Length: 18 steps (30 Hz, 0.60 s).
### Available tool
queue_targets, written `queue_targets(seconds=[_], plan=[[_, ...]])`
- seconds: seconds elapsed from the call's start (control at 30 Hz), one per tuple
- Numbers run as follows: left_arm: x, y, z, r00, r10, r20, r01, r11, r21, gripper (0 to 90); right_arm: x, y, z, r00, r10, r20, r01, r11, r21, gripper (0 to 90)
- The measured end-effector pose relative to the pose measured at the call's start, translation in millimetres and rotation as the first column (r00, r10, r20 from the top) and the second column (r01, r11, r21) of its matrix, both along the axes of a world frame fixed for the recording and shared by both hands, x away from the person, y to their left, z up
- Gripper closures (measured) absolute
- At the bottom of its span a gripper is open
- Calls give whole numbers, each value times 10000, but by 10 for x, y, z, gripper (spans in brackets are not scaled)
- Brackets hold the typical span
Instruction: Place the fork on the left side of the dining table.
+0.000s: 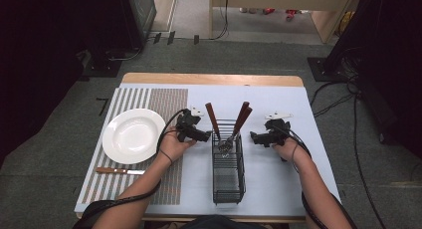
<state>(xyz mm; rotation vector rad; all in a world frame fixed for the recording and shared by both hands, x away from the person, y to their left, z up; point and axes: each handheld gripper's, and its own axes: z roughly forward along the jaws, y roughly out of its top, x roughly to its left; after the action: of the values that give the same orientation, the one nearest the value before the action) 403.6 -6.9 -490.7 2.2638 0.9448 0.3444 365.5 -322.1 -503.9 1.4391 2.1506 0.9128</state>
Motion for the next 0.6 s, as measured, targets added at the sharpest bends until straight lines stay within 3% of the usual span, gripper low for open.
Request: queue_targets(seconds=[0.2,0.33,0.47,0.6], plan=[[8,-12,13,10000,-22,-87,23,9999,135,148,0,-1,0,10000,4,7,-4,10000,7,0],[24,20,60,9994,-130,-308,135,9998,148,250,0,-1,0,10000,5,2,-5,10000,11,0],[56,70,96,9949,-382,-929,355,9989,-304,261,2,-1,0,10000,2,2,-2,10000,22,0],[62,62,109,9919,-535,-1155,482,9977,-485,301,1,-2,0,10000,9,1,-9,10000,13,0]])
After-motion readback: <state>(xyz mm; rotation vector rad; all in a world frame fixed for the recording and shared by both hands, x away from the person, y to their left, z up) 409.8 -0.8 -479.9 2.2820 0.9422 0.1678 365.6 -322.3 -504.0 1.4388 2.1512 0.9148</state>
